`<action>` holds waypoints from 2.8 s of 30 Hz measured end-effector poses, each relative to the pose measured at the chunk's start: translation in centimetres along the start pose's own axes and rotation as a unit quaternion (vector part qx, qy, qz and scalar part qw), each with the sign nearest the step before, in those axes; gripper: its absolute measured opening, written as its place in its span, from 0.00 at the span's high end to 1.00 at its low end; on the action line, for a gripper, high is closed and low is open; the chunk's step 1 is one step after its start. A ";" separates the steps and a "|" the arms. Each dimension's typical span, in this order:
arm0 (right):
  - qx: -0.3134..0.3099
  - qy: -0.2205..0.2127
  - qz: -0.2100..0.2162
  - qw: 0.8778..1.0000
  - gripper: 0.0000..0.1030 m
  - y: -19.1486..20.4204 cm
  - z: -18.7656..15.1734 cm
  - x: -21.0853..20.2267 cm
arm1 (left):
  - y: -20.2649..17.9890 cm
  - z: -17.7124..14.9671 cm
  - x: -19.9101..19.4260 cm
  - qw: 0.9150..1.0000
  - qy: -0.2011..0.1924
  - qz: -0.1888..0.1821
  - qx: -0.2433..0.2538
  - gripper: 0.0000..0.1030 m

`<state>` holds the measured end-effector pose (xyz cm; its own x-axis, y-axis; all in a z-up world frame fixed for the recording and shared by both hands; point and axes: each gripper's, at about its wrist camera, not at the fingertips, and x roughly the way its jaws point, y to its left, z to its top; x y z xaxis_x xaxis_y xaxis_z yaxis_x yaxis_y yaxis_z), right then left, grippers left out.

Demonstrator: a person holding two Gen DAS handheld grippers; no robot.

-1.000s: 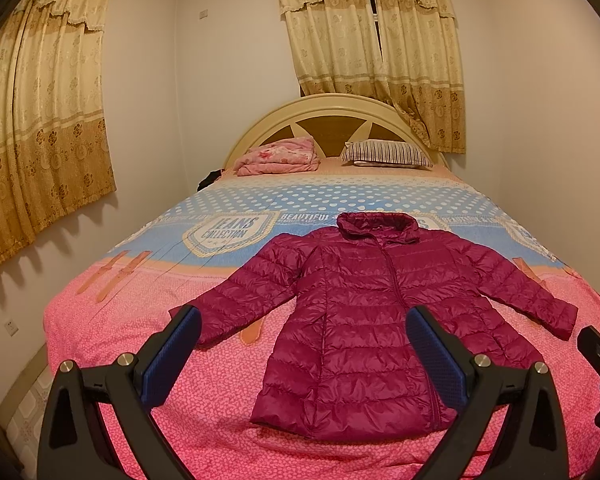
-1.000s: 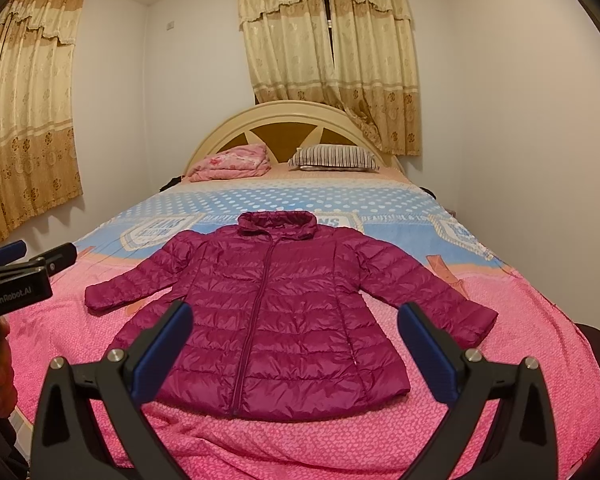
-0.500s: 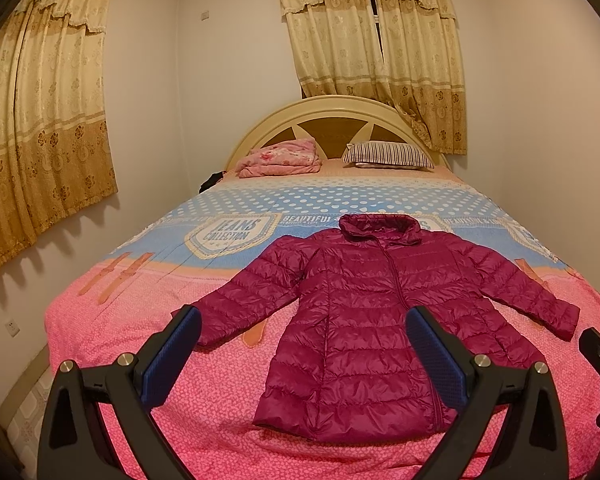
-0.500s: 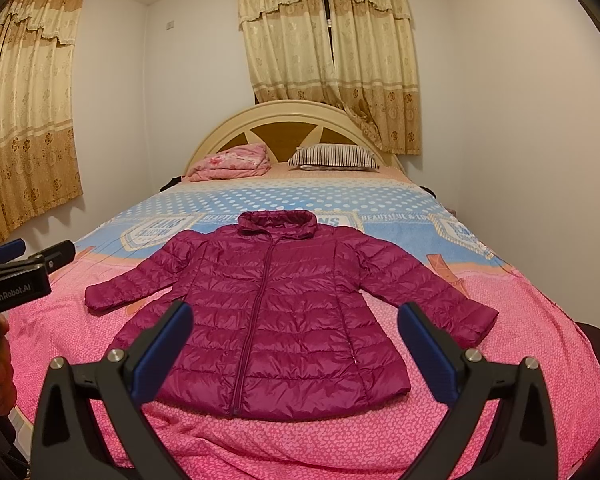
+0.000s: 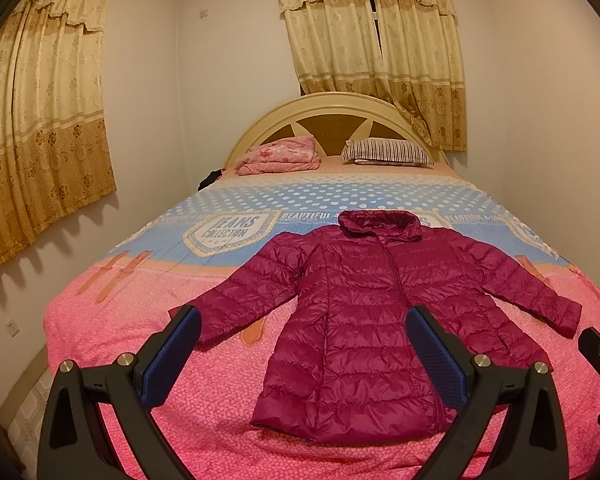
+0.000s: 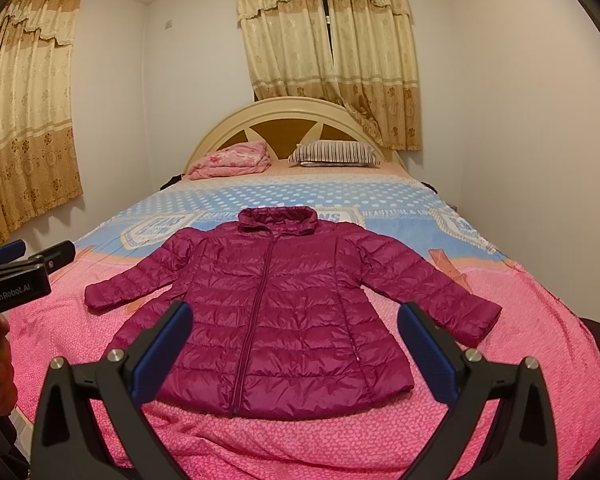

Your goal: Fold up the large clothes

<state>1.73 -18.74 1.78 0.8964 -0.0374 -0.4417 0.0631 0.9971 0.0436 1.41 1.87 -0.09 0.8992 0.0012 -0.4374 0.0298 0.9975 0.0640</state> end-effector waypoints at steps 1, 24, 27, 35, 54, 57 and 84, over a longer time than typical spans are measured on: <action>0.009 0.001 0.009 1.000 0.00 -0.2 -0.2 0.2 | -0.1 -0.1 0.3 1.000 0.001 0.000 0.001 0.01; 0.237 0.161 -0.137 0.948 0.18 -23.7 -5.2 14.7 | -3.8 -1.3 21.7 0.994 0.094 0.033 0.047 0.01; 0.247 0.172 -0.158 0.940 0.18 -26.1 -5.2 15.8 | -3.7 -1.3 23.9 0.992 0.103 0.044 0.054 0.01; 0.259 0.211 -0.153 0.930 0.46 -28.8 -5.7 19.3 | -3.1 -1.6 27.0 0.989 0.126 0.053 0.062 0.01; 0.104 0.152 -0.116 0.976 0.90 -23.4 4.4 20.2 | 1.8 1.1 27.3 0.989 0.114 0.087 0.038 0.01; 0.061 0.135 -0.105 0.983 0.90 -20.7 6.8 20.6 | 2.5 1.4 27.5 0.989 0.113 0.093 0.033 0.01; -0.168 0.146 0.021 0.975 0.91 4.5 4.2 32.6 | 6.3 1.2 34.2 0.980 0.162 0.111 -0.024 0.01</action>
<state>33.12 -15.74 -8.64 0.7291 -0.0247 -0.6839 -0.1623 0.9646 -0.2079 32.87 8.15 -13.52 0.6956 0.2332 -0.6795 -0.1783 0.9723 0.1512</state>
